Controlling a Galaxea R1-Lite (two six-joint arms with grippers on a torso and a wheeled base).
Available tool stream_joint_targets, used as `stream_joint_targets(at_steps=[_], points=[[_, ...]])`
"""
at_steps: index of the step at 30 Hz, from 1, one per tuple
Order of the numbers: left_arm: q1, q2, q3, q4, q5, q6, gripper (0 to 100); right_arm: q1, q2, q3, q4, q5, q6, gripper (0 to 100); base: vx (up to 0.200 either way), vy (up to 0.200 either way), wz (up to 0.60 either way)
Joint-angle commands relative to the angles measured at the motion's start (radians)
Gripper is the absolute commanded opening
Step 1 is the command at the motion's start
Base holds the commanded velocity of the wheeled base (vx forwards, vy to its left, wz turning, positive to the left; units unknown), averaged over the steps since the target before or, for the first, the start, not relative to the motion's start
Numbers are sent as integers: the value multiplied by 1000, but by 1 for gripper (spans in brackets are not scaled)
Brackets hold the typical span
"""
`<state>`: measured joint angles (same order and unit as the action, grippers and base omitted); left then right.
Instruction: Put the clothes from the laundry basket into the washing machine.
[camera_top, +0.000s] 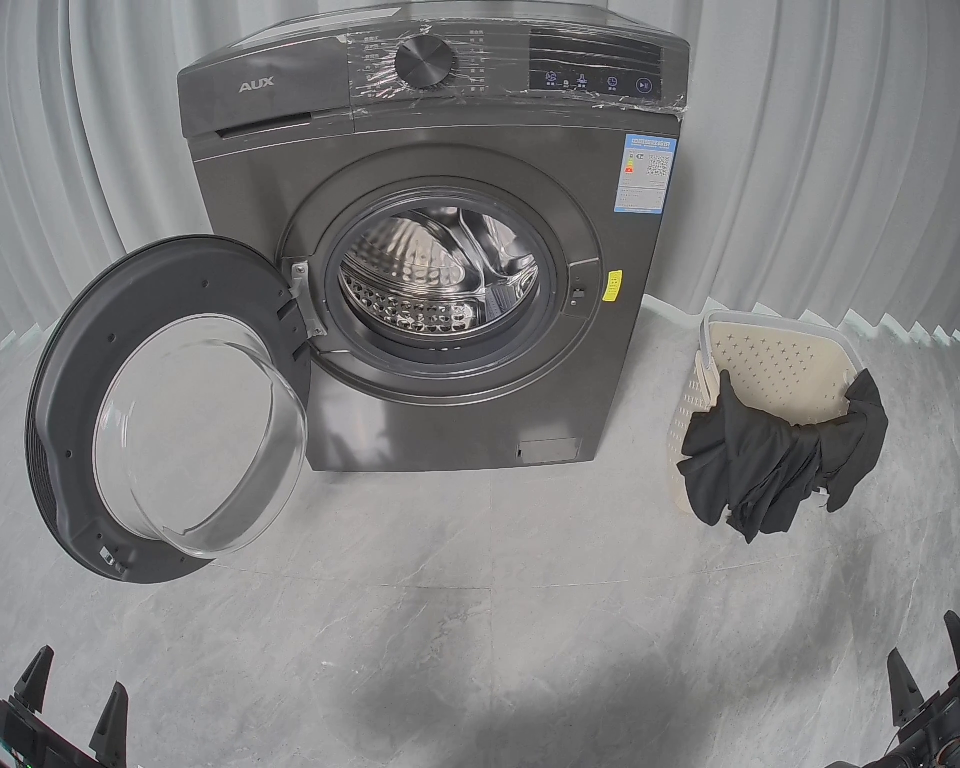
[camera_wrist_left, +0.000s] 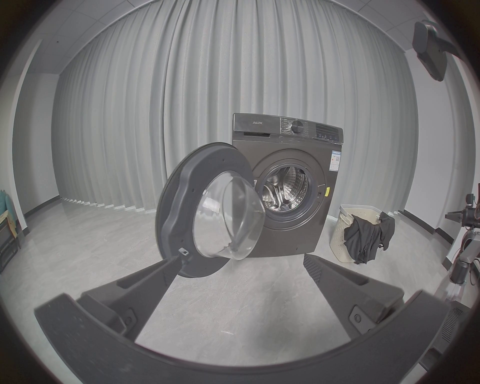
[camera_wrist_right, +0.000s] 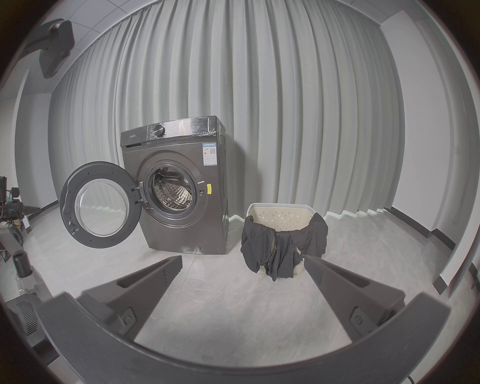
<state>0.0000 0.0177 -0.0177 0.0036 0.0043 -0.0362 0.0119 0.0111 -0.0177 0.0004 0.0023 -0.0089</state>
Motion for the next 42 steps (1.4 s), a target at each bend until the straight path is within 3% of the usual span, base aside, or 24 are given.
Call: stream_joint_targets(at_steps=[1, 17, 23, 42], points=[[0, -18, 16, -1, 0, -2, 100, 0, -11, 18, 0, 1, 0, 100, 200, 0, 0], [0, -18, 16, -1, 0, -2, 100, 0, -11, 18, 0, 1, 0, 100, 200, 0, 0], [0, -18, 16, -1, 0, -2, 100, 0, -11, 18, 0, 1, 0, 100, 0, 0, 0], [0, -18, 16, -1, 0, -2, 100, 0, -11, 18, 0, 1, 0, 100, 0, -200, 0]])
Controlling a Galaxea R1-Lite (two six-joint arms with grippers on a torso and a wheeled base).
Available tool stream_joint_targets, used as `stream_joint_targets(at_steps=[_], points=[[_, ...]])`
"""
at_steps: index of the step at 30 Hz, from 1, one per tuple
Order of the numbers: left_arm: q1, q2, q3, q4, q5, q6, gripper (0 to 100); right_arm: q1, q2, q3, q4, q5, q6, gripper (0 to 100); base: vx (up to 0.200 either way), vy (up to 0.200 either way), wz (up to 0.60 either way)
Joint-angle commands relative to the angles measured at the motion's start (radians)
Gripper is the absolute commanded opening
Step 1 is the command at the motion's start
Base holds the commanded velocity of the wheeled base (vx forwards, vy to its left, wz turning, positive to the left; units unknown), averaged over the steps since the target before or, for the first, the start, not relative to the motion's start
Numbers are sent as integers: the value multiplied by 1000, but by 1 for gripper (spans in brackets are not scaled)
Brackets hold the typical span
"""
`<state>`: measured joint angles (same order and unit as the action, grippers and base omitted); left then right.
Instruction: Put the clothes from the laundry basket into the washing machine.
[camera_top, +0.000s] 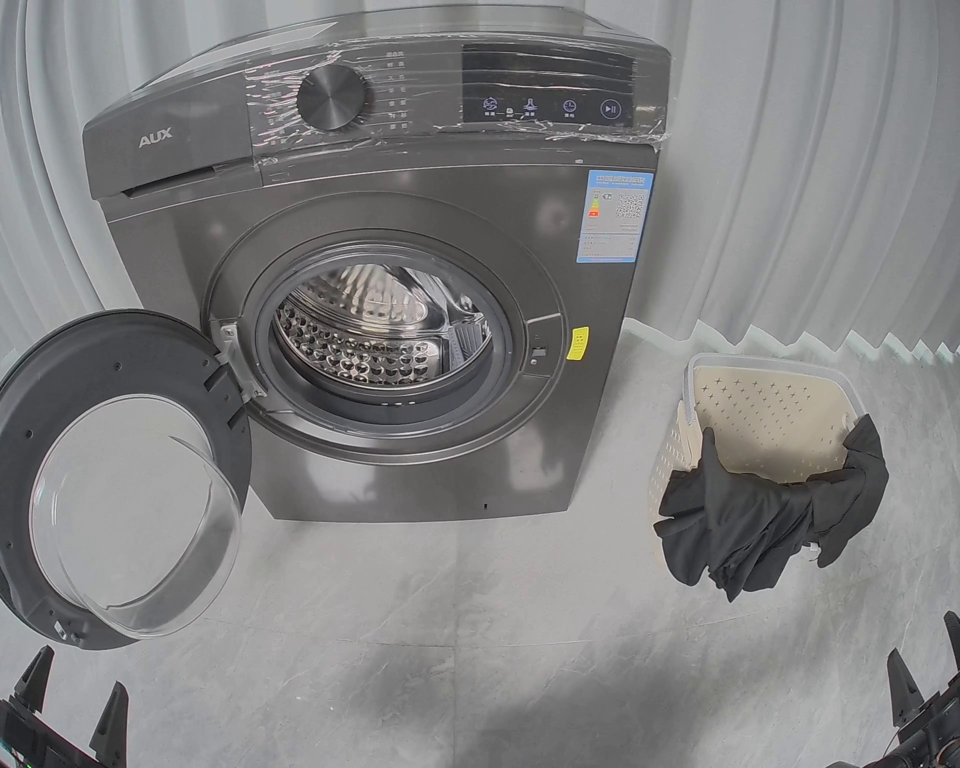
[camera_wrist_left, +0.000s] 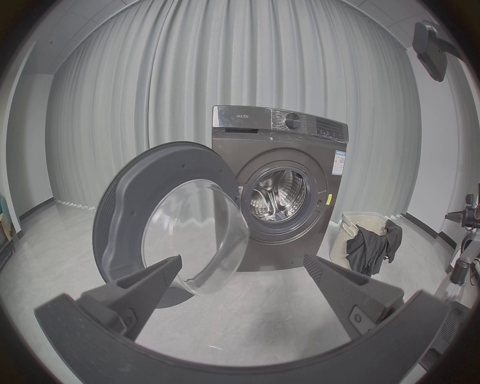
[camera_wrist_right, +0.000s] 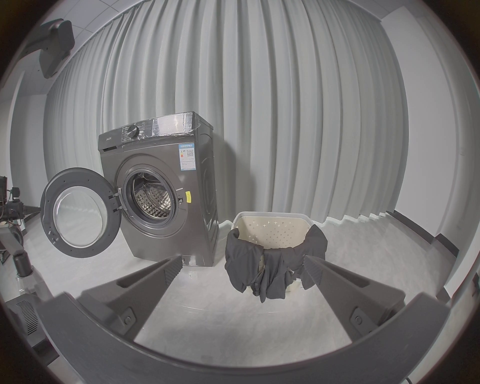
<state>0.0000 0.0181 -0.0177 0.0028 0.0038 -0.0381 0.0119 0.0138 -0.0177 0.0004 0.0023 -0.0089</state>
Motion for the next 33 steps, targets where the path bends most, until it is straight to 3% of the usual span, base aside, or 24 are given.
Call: stream_joint_targets(at_steps=[1, 14, 33], points=[[0, -18, 16, 0, 1, 0, 100, 0, -14, 18, 0, 1, 0, 100, 0, -200, 0], [0, -18, 16, 0, 1, 0, 100, 0, -14, 18, 1, 1, 0, 100, 0, -15, 0], [0, -18, 16, 0, 1, 0, 100, 0, -14, 18, 0, 1, 0, 100, 0, -200, 0]])
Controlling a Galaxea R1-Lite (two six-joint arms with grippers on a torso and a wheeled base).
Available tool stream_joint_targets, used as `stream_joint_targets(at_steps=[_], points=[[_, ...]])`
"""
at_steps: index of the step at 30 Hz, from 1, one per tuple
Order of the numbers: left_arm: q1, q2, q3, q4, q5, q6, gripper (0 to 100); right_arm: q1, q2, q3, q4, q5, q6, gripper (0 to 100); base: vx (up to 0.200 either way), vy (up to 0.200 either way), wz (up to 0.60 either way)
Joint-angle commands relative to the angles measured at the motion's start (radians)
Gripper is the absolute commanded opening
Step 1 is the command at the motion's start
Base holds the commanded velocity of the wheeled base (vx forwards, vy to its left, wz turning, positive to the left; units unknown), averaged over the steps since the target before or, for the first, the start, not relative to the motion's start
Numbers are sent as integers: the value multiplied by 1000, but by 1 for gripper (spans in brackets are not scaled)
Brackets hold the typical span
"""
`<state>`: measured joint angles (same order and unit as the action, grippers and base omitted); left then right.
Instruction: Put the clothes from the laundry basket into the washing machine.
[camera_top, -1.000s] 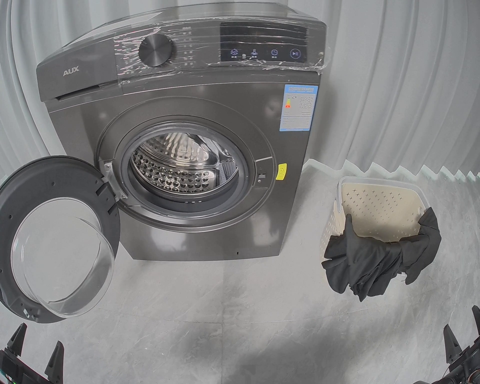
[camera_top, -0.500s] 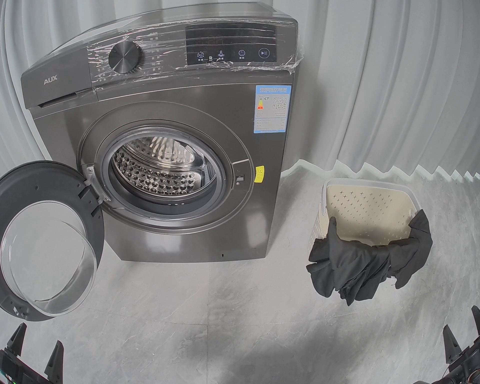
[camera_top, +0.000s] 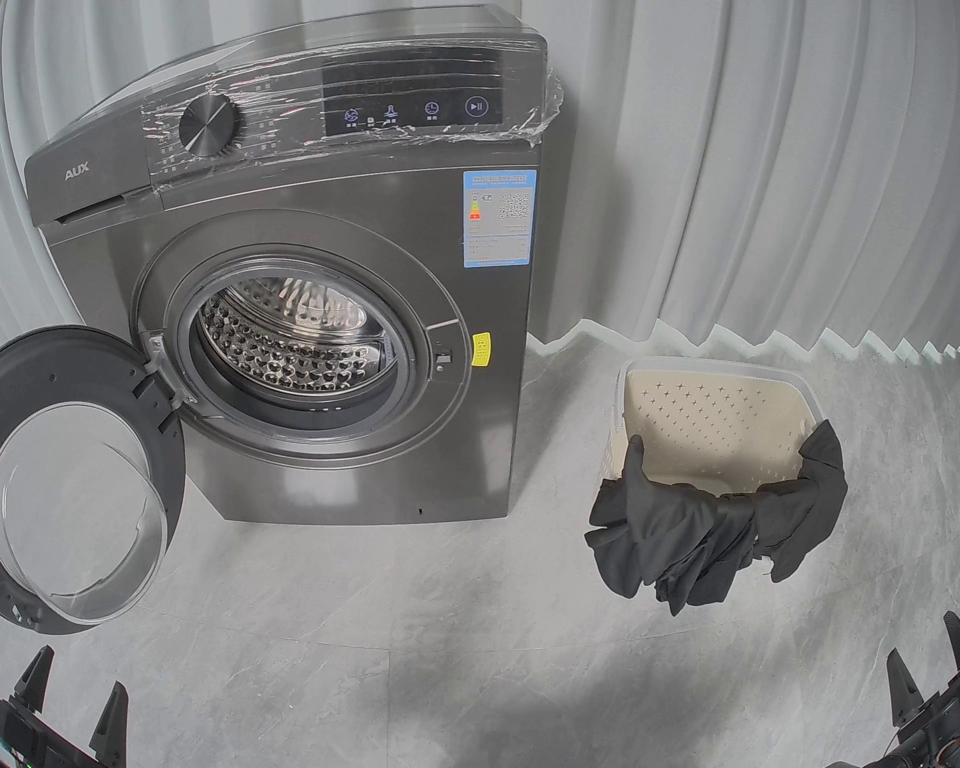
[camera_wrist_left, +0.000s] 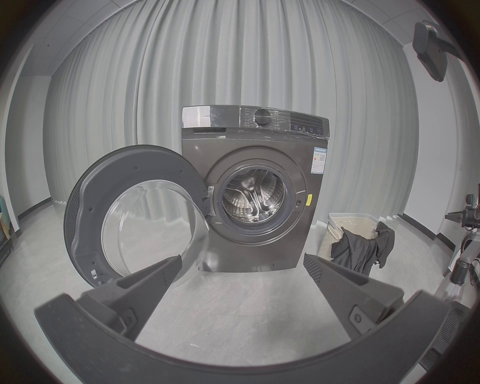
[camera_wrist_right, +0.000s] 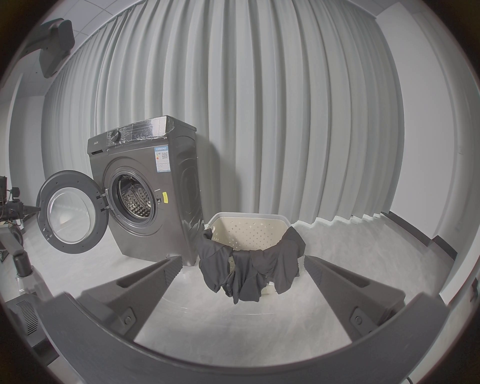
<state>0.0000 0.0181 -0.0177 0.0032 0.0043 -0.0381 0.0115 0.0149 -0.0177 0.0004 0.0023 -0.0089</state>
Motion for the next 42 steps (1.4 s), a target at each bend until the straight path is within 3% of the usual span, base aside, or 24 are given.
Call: stream_joint_targets(at_steps=[1, 14, 38, 42], points=[[0, -18, 16, 0, 0, 0, 100, 1, -15, 18, 0, 1, 0, 100, 0, -200, 0], [0, -18, 16, 0, 0, 0, 100, 1, -15, 18, 1, 1, 0, 100, 0, -15, 0], [0, -18, 16, 0, 0, 0, 100, 1, -15, 18, 0, 1, 0, 100, 0, -200, 0], [0, -18, 16, 0, 0, 0, 100, 1, -15, 18, 1, 1, 0, 100, 0, 0, 0]])
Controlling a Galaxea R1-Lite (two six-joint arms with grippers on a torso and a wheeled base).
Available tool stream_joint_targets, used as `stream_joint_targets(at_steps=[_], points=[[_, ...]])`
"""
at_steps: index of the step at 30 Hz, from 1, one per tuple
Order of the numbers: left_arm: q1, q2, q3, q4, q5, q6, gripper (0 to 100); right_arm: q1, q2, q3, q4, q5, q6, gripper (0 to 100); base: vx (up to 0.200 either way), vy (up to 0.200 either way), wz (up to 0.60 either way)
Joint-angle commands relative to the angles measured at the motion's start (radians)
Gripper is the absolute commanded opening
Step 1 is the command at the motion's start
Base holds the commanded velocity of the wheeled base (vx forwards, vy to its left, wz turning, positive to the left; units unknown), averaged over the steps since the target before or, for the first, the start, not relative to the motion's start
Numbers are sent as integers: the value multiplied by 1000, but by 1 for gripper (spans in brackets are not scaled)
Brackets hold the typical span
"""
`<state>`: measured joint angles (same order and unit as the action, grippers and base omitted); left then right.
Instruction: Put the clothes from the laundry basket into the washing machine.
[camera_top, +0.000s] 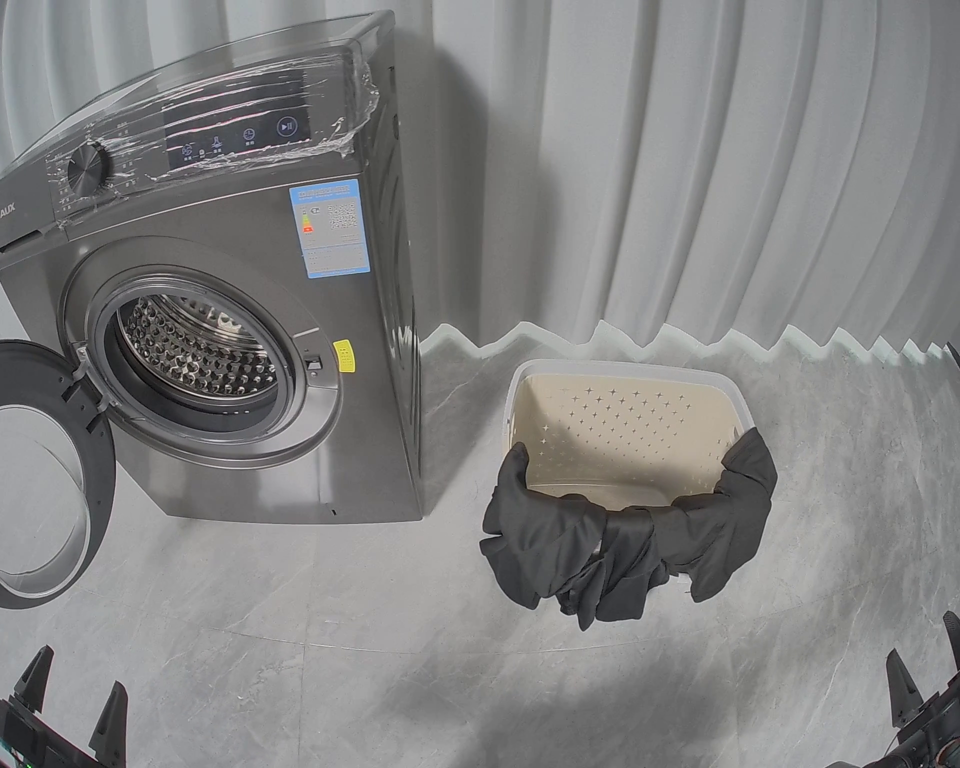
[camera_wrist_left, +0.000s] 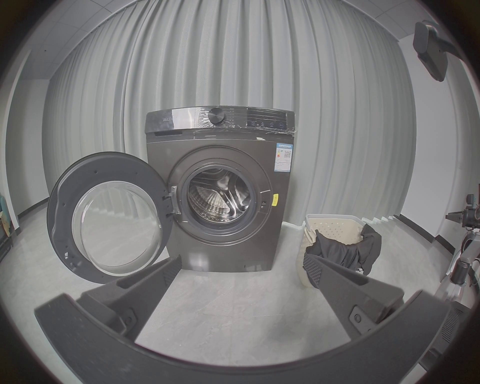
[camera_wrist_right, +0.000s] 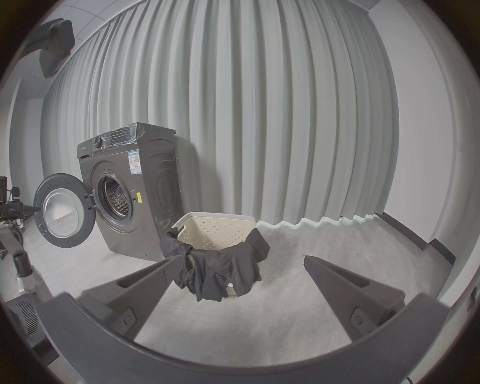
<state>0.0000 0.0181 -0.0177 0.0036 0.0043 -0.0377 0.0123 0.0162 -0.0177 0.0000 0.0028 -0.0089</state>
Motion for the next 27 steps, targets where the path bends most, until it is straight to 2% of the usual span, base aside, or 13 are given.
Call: stream_joint_targets(at_steps=[1, 14, 27], points=[[0, -18, 16, -1, 0, -1, 100, 0, -16, 18, 0, 0, 0, 100, 0, 0, 0], [0, -18, 16, -1, 0, 1, 100, 0, -16, 18, 0, 0, 0, 100, 0, 0, 0], [0, -18, 16, -1, 0, 1, 100, -2, -16, 18, 0, 0, 0, 100, 0, -200, 0]])
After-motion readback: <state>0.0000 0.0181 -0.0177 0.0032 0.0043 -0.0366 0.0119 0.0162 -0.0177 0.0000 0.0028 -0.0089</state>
